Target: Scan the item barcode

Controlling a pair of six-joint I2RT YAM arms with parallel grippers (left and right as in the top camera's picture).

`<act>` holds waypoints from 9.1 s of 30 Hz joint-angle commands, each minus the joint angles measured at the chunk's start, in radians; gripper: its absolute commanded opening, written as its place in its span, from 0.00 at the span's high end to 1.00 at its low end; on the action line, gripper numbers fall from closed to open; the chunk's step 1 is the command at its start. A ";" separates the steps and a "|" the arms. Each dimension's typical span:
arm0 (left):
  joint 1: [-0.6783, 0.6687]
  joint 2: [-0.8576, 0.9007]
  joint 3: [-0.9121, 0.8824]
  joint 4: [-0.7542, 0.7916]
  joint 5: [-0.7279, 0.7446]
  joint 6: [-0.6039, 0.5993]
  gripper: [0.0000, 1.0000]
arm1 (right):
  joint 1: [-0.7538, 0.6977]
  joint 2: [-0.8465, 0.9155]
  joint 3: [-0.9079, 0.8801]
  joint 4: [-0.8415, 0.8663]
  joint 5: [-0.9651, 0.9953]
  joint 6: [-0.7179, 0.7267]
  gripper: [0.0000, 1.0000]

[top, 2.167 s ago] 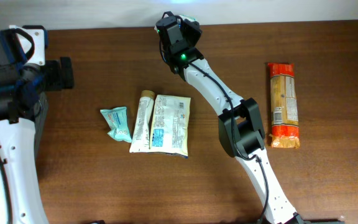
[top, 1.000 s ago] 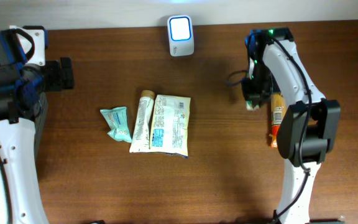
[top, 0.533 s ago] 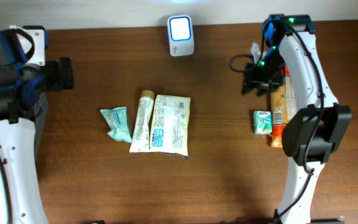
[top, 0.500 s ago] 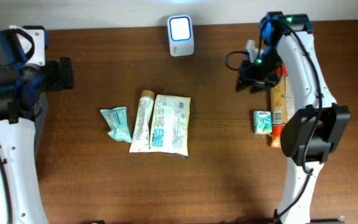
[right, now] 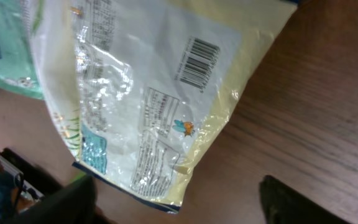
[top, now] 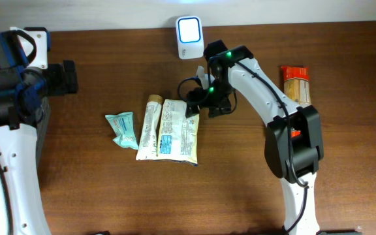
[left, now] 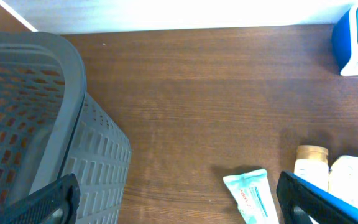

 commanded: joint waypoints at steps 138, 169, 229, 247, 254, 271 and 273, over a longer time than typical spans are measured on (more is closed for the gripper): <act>0.001 -0.008 0.003 0.001 0.007 0.013 0.01 | -0.220 -0.520 -0.147 0.208 -0.204 -0.292 0.96; 0.001 -0.008 0.003 0.001 0.007 0.013 0.01 | -0.047 -0.415 0.111 0.341 0.823 -0.290 0.96; 0.001 -0.008 0.003 0.001 0.007 0.013 0.01 | -0.418 -0.451 0.066 -0.044 0.394 0.100 0.96; 0.001 -0.008 0.003 0.001 0.007 0.013 0.01 | -0.757 -0.343 -0.148 0.012 0.220 -0.106 0.36; 0.001 -0.008 0.003 0.001 0.007 0.013 0.01 | -0.562 -0.339 0.063 -0.102 0.047 -0.122 0.13; 0.001 -0.008 0.003 0.001 0.007 0.013 0.01 | 0.204 0.042 0.000 0.310 0.065 0.235 0.18; 0.001 -0.008 0.003 0.001 0.007 0.013 0.01 | 0.233 0.076 0.000 0.330 0.067 0.251 0.21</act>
